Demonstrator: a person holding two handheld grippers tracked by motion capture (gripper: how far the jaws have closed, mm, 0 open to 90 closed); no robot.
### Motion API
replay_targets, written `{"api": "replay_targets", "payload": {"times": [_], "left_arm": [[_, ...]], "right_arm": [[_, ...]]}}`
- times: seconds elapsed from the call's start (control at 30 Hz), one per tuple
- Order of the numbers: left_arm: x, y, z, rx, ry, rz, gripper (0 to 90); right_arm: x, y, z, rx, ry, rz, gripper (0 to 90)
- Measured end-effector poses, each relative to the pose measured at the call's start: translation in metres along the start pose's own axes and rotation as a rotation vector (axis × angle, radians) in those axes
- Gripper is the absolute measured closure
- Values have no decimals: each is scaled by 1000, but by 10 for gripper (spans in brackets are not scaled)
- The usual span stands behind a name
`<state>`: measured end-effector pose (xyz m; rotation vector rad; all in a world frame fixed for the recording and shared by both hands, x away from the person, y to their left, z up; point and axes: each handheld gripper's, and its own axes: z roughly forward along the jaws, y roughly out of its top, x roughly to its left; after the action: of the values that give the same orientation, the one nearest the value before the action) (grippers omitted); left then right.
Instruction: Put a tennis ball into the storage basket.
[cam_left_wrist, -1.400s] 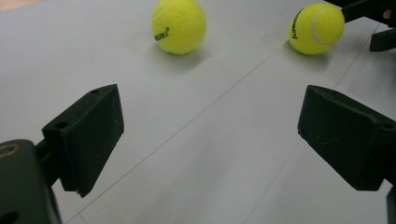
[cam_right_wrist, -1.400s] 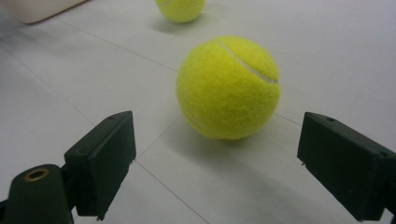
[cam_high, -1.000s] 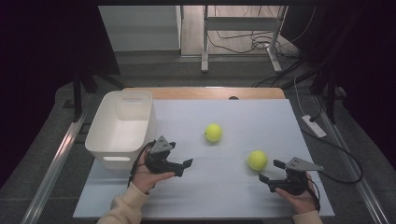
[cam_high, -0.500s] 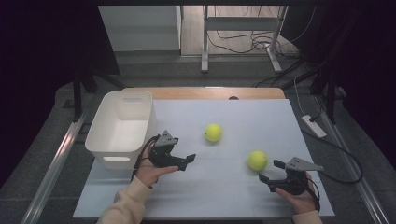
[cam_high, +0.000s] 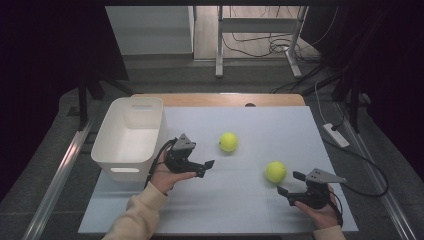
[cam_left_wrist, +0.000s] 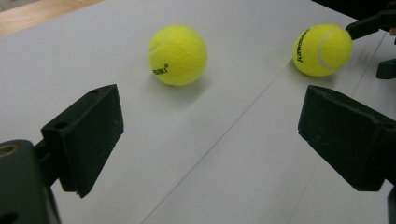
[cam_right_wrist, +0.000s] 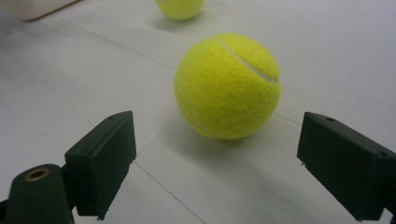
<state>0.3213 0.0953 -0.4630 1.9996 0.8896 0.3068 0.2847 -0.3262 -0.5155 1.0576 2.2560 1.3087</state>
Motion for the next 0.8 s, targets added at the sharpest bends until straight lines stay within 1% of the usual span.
{"api": "replay_targets", "payload": {"times": [0.13,0.4,0.8], "left_arm": [[0,5,2,3,0,6,77],[3,11,9,16,-5,-5,77],[9,23,17,31,3,-2,79]], "right_arm": [[0,0,0,-1,0,0,119],[0,-1,0,-1,0,3,118],[0,0,1,6,-4,2,119]]}}
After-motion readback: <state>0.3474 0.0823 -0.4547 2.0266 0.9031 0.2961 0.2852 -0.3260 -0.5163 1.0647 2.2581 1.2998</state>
